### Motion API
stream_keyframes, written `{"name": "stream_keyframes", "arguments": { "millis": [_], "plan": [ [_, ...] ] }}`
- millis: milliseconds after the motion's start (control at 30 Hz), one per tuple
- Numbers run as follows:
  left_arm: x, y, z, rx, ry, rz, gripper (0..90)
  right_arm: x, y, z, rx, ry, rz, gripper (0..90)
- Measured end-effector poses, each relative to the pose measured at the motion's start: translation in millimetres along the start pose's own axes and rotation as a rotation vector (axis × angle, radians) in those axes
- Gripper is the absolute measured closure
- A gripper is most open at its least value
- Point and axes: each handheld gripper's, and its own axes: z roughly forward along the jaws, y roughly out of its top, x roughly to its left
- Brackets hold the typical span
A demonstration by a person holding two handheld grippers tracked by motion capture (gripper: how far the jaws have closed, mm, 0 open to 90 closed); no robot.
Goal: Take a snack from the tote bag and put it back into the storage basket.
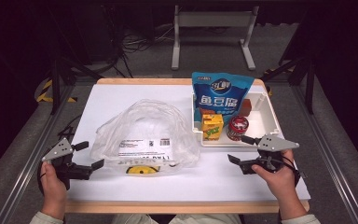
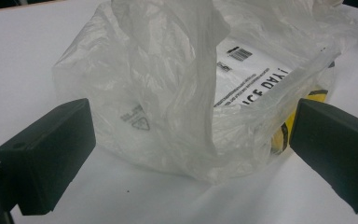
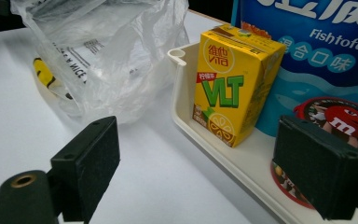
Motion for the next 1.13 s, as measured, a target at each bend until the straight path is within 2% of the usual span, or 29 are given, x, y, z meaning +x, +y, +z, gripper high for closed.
{"name": "stream_keyframes", "arguments": {
  "millis": [100,233,500,833,1133],
  "plan": [
    [0.0,-0.2,0.1,-0.003,-0.001,-0.002,0.6,-0.7,-8.7,1.3,-0.030,-0.018,0.028,15.7],
    [-0.2,0.2,0.0,-0.002,-0.004,0.003,0.6,-1.5,-16.8,4.2,-0.031,-0.031,0.039,15.7],
    [-0.6,0.0,-1.2,-0.004,-0.016,0.007,0.6,-3.2,-29.6,13.0,0.011,-0.038,0.059,15.0],
    [-0.4,-0.3,-1.2,-0.002,-0.017,0.004,0.6,-5.9,-42.0,24.9,0.103,-0.028,0.089,15.1],
    [-0.5,-0.5,-2.7,-0.002,-0.015,0.003,0.6,-6.9,-41.9,25.9,0.107,-0.040,0.086,14.7]
  ]
}}
